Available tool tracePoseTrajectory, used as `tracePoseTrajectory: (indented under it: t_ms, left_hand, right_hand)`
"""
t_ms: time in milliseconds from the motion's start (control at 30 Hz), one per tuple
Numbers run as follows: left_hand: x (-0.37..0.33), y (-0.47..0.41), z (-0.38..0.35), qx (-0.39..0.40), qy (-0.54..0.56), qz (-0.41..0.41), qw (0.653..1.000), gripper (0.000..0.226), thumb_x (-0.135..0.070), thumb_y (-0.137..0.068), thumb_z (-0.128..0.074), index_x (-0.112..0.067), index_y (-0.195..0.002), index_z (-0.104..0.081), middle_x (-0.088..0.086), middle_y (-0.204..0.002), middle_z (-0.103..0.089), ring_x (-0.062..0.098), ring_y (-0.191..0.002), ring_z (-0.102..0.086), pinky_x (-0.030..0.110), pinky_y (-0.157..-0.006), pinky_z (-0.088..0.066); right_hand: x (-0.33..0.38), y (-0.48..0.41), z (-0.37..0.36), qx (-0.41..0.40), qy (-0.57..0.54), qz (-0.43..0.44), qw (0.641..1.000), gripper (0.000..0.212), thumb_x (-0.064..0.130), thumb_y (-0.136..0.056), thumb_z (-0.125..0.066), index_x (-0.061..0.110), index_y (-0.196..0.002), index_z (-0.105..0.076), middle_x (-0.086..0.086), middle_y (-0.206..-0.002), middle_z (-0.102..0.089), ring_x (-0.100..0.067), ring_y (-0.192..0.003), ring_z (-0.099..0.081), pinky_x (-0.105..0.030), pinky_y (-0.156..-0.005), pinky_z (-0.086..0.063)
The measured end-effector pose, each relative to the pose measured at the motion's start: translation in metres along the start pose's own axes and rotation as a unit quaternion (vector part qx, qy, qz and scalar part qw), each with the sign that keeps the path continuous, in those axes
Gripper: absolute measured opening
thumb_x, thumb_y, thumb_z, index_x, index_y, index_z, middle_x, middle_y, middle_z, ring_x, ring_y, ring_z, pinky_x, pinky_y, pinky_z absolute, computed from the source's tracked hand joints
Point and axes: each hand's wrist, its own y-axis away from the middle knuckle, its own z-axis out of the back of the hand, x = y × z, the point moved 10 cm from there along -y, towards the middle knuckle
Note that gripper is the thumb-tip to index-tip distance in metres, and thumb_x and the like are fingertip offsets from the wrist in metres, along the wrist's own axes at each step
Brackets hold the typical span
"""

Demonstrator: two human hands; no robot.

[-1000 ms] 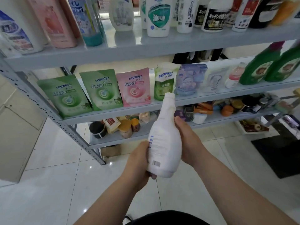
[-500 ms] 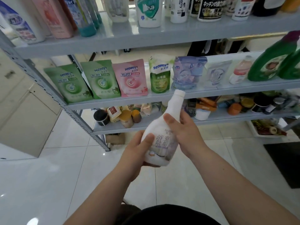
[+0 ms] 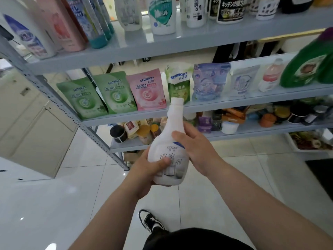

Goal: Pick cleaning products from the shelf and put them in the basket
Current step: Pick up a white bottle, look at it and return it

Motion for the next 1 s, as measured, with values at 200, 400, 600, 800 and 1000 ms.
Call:
tracePoseTrajectory:
  t_ms: [200, 400, 600, 800, 1000]
  left_hand:
    - [-0.029, -0.004, 0.027, -0.158, -0.229, -0.088, 0.956, 0.068, -0.064, -0.044, -0.084, -0.046, -0.107, -0.065, -0.01, -0.099, -0.075, 0.013, -0.091, -0.072, 0.038, -0.074, -0.063]
    - [-0.058, -0.002, 0.022, -0.175, -0.402, -0.179, 0.881, 0.056, -0.05, -0.064, -0.088, -0.057, -0.107, -0.054, -0.029, -0.093, -0.063, -0.013, -0.085, -0.058, 0.013, -0.062, -0.042]
    - [-0.047, -0.018, 0.053, -0.112, -0.337, -0.098, 0.93, 0.078, -0.069, -0.048, -0.078, -0.047, -0.121, -0.061, -0.019, -0.105, -0.071, 0.006, -0.095, -0.067, 0.03, -0.076, -0.06]
    - [-0.043, -0.04, 0.081, 0.054, -0.155, -0.027, 0.986, 0.091, -0.052, -0.05, -0.097, -0.022, -0.129, -0.064, 0.012, -0.117, -0.075, 0.036, -0.107, -0.073, 0.059, -0.093, -0.057]
    - [-0.106, -0.064, 0.127, -0.059, -0.175, -0.117, 0.976, 0.054, -0.054, -0.053, -0.086, -0.054, -0.104, -0.068, -0.009, -0.1, -0.077, 0.013, -0.088, -0.076, 0.035, -0.071, -0.064]
  right_hand:
    - [0.043, -0.008, 0.039, -0.089, 0.19, 0.074, 0.975, 0.042, 0.074, -0.073, -0.056, 0.039, -0.094, -0.065, 0.012, -0.087, -0.066, -0.001, -0.078, -0.061, -0.019, -0.073, -0.049]
    - [0.083, -0.033, 0.047, -0.098, 0.34, 0.102, 0.929, 0.056, 0.073, -0.083, -0.045, 0.018, -0.077, -0.05, -0.007, -0.079, -0.06, -0.029, -0.08, -0.064, -0.052, -0.073, -0.058]
    - [0.098, -0.052, 0.008, -0.015, 0.48, 0.18, 0.858, 0.036, 0.043, -0.103, -0.041, 0.026, -0.074, -0.054, 0.001, -0.073, -0.058, -0.014, -0.071, -0.059, -0.043, -0.06, -0.053]
    - [0.13, -0.066, -0.06, 0.072, 0.492, 0.321, 0.806, 0.032, 0.04, -0.095, -0.032, 0.025, -0.07, -0.044, 0.01, -0.06, -0.042, -0.002, -0.056, -0.042, -0.021, -0.051, -0.029]
    - [0.144, -0.137, -0.077, -0.016, 0.444, 0.214, 0.87, 0.039, 0.045, -0.096, -0.035, 0.017, -0.07, -0.047, 0.001, -0.065, -0.049, -0.012, -0.06, -0.042, -0.034, -0.059, -0.034]
